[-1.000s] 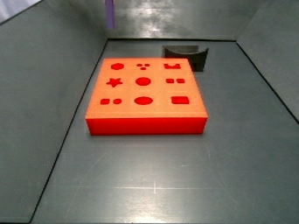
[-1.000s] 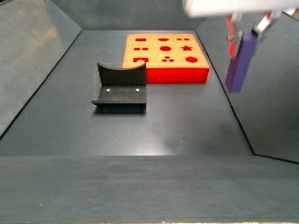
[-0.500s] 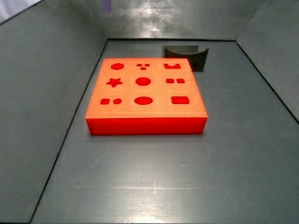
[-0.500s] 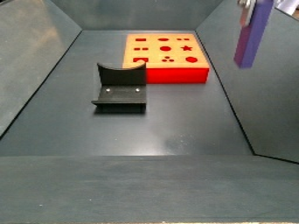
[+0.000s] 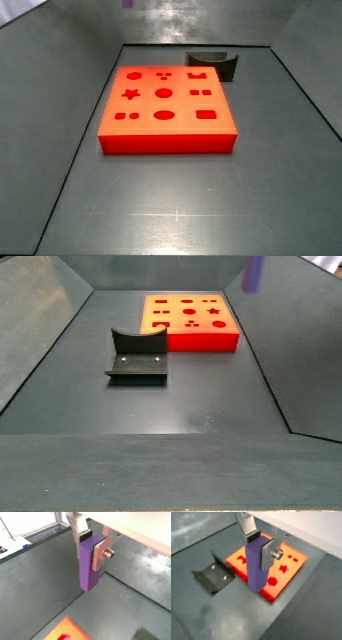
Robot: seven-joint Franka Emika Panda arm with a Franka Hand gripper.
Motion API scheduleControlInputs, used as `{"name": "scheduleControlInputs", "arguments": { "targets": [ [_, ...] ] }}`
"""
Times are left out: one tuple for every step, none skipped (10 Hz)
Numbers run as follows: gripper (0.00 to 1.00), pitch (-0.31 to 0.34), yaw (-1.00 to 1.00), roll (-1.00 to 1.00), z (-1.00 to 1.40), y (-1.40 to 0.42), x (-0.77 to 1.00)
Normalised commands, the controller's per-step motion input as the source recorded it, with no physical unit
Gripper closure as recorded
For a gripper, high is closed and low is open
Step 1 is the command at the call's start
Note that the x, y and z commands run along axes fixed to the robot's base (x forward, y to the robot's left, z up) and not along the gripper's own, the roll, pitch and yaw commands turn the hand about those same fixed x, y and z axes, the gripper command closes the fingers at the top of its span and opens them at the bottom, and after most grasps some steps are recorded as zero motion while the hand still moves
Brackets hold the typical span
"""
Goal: Pick up the rectangle object. Move up. Move to above the board. Insert the rectangle object.
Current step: Move to above the board.
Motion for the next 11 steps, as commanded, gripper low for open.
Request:
{"name": "scheduleControlInputs", "arguments": {
  "targets": [
    [1.0, 0.047, -0.02, -0.01, 0.3, -1.0, 0.37],
    [1.0, 0.068, -0.01, -0.02, 0.3, -1.0, 0.37],
    [1.0, 0.088, 0.0, -0.01, 0.3, -1.0, 0.38],
    [1.0, 0.113, 0.01, 0.0, 0.3, -1.0, 0.39],
    [1.0, 0.123, 0.0, -0.02, 0.3, -1.0, 0.4],
    [1.0, 0.125, 0.01, 0.0, 0.3, -1.0, 0.41],
    [1.0, 0.123, 0.01, -0.01, 0.3, -1.0, 0.42],
    [1.0, 0.118, 0.01, 0.0, 0.3, -1.0, 0.43],
    [1.0, 0.124, 0.01, 0.01, 0.31, -1.0, 0.45],
    [1.0, 0.127, 0.01, 0.01, 0.31, -1.0, 0.47],
    [1.0, 0.126, 0.01, 0.02, 0.26, -0.85, 0.42]
  ]
}}
